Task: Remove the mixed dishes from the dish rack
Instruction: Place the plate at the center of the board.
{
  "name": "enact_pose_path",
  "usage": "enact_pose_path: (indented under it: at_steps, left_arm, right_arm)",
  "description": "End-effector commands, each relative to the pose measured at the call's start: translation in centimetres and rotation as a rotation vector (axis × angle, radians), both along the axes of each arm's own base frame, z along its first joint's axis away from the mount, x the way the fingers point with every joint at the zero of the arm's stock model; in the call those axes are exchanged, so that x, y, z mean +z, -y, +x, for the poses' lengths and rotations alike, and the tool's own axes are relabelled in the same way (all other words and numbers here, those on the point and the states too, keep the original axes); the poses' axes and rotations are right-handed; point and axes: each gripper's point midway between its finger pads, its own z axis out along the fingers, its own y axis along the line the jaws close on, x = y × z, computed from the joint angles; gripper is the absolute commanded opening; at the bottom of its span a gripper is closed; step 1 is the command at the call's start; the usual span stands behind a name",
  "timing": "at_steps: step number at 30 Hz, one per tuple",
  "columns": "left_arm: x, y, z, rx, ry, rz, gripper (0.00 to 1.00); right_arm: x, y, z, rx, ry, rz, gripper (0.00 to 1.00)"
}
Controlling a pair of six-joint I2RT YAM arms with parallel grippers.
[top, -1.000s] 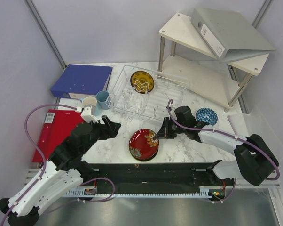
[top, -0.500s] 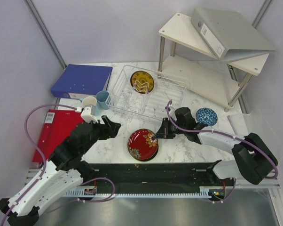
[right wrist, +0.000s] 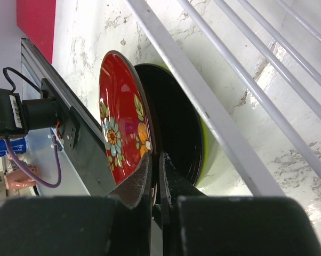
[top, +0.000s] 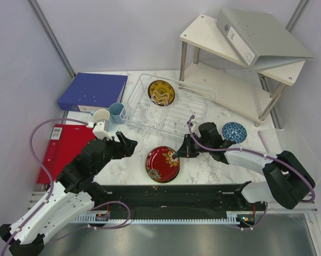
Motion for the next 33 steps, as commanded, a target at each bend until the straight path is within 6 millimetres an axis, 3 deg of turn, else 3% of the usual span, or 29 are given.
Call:
enact_pose_path:
  at_steps: [1, 12, 21, 33]
  left_arm:
    - [0.4, 0.3, 0.2, 0.009, 0.003, -0.033, 0.83]
    - [0.2, 0.4, 0.2, 0.009, -0.002, -0.033, 0.83]
    - [0.2, 0.4, 0.3, 0.009, -0.003, -0.032, 0.83]
    - [-0.2, 0.5, 0.3, 0.008, -0.013, -0.024, 0.83]
  right_arm:
    - [-4.4, 1.9, -2.1, -0.038, -0.162, -0.109, 0.07]
    - [-4.3, 2.4, -1.9, -0.047, -0.143, -0.142, 0.22]
    - [-5.0, 4.7, -2.0, -0.077, -0.122, -0.274, 0.43]
    - [-6.0, 7.2, -2.1, -0.105, -0.109, -0.410, 0.45]
